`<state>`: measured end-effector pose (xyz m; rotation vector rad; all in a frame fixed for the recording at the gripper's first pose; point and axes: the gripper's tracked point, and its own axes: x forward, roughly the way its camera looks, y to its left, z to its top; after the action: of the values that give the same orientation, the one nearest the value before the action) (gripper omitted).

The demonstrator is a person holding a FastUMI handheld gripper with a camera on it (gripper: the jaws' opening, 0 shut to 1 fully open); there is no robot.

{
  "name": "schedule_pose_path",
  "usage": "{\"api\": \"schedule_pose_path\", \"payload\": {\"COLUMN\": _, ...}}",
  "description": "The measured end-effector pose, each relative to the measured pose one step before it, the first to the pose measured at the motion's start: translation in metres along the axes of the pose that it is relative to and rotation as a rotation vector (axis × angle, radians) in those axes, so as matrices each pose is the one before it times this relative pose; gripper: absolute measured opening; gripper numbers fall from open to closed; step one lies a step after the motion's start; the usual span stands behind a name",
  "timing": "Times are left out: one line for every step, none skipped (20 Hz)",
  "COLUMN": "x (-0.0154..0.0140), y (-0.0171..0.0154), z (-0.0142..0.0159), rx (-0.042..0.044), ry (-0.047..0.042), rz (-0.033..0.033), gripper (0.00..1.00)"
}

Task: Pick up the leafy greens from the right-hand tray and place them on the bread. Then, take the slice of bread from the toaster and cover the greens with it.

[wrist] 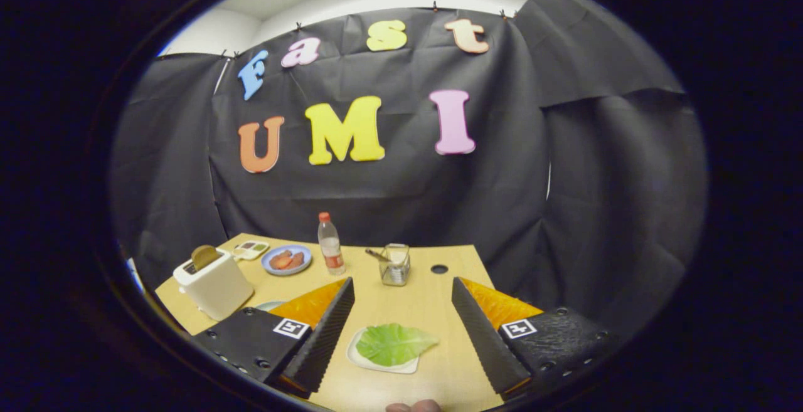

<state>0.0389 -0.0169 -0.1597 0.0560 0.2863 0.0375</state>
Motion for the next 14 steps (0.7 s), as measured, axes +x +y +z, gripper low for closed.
{"api": "schedule_pose_path", "payload": {"x": 0.01030, "y": -0.00337, "z": -0.01530, "rx": 0.00347, "ry": 0.02851, "rz": 0.00372, "gripper": 0.95}}
{"api": "schedule_pose_path", "payload": {"x": 0.01277, "y": -0.00561, "z": -0.01794, "rx": 0.00043, "ry": 0.02864, "rz": -0.00070, "gripper": 0.95}}
{"api": "schedule_pose_path", "payload": {"x": 0.01305, "y": -0.00568, "z": -0.01725, "rx": 0.00710, "ry": 0.03041, "rz": -0.00449, "gripper": 0.95}}
{"api": "schedule_pose_path", "payload": {"x": 0.01543, "y": -0.00746, "z": -0.01744, "rx": 0.00527, "ry": 0.02920, "rz": -0.00787, "gripper": 0.95}}
{"api": "schedule_pose_path", "payload": {"x": 0.01620, "y": -0.00780, "z": -0.01566, "rx": -0.00441, "ry": 0.03701, "rz": -0.01431, "gripper": 0.95}}
{"api": "schedule_pose_path", "payload": {"x": 0.01982, "y": -0.00501, "z": -0.01619, "rx": -0.01076, "ry": 0.03338, "rz": -0.00287, "gripper": 0.95}}
{"api": "schedule_pose_path", "payload": {"x": 0.01725, "y": -0.00399, "z": -0.01220, "rx": -0.00965, "ry": 0.02828, "rz": -0.00161, "gripper": 0.95}}
{"api": "schedule_pose_path", "payload": {"x": 0.01326, "y": -0.00026, "z": -0.00985, "rx": -0.00462, "ry": 0.02813, "rz": 0.00276, "gripper": 0.96}}
{"api": "schedule_pose_path", "payload": {"x": 0.01193, "y": -0.00115, "z": -0.00834, "rx": -0.00126, "ry": 0.02647, "rz": 0.00476, "gripper": 0.96}}
{"api": "schedule_pose_path", "payload": {"x": 0.01042, "y": -0.00009, "z": -0.00617, "rx": -0.00030, "ry": 0.01437, "rz": 0.00777, "gripper": 0.96}}
{"api": "schedule_pose_path", "payload": {"x": 0.00780, "y": -0.00157, "z": -0.00223, "rx": -0.00516, "ry": 0.00586, "rz": 0.00643, "gripper": 0.96}}
{"api": "schedule_pose_path", "payload": {"x": 0.00461, "y": -0.00146, "z": -0.00471, "rx": -0.00220, "ry": 0.00568, "rz": 0.00441, "gripper": 0.96}}
{"api": "schedule_pose_path", "payload": {"x": 0.00492, "y": 0.00019, "z": -0.00364, "rx": 0.00581, "ry": 0.01033, "rz": 0.00644, "gripper": 0.96}}
{"api": "schedule_pose_path", "payload": {"x": 0.00497, "y": 0.00018, "z": -0.00499, "rx": -0.00248, "ry": 0.01319, "rz": 0.00053, "gripper": 0.96}}
